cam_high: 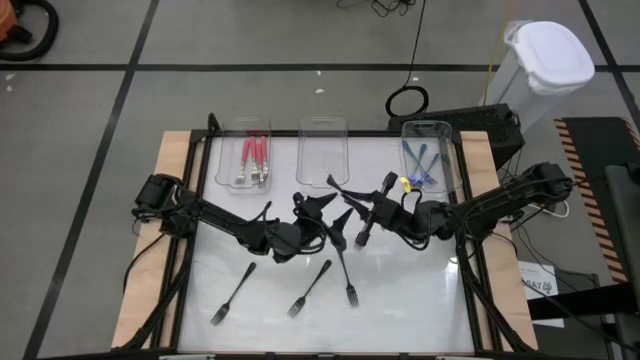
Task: Sort silverware by color (type)
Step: Put the blue fork into the right transparent bin
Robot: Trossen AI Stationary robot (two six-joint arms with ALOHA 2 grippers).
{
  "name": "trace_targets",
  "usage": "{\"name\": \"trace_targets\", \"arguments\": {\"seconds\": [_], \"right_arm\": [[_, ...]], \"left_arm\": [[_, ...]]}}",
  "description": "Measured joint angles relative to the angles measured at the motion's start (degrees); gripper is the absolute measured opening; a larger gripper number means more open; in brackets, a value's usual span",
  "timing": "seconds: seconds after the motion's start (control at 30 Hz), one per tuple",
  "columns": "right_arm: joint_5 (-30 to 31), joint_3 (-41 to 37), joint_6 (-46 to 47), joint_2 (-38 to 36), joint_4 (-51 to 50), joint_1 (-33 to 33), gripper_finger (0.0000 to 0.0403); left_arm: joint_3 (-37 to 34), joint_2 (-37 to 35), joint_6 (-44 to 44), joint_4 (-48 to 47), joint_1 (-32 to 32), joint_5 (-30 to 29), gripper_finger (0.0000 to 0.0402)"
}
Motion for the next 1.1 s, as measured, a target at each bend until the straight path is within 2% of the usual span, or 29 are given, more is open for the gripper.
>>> {"name": "trace_targets", "arguments": {"seconds": [0.23, 0.47, 0.57, 0.73, 1.03, 1.1], "right_arm": [[-1.1, 0.0, 0.3, 0.1, 0.3, -0.6, 0.0011], [-6.7, 0.0, 1.9, 0.3, 0.3, -0.6, 0.0011], [-8.1, 0.0, 1.8, 0.3, 0.2, -0.6, 0.0011], [-8.4, 0.0, 1.9, 0.3, -0.3, -0.6, 0.0011], [-8.3, 0.0, 1.2, 0.3, -1.5, -0.6, 0.0024], [-8.2, 0.0, 1.1, 0.3, -2.4, -0.5, 0.0032]], "left_arm": [[0.0, 0.0, 0.5, 0.4, 0.0, 1.6, 0.0285], [0.0, 0.0, 6.5, 0.7, 0.0, 3.2, 0.0283], [0.0, 0.0, 7.3, 0.7, 0.0, 2.9, 0.027], [0.0, 0.0, 7.4, 0.7, 0.0, 2.7, 0.0208], [0.0, 0.0, 7.3, -0.6, 0.0, 1.5, 0.0025], [0.0, -0.1, 7.4, -0.9, 0.1, 1.1, 0.0012]]}}
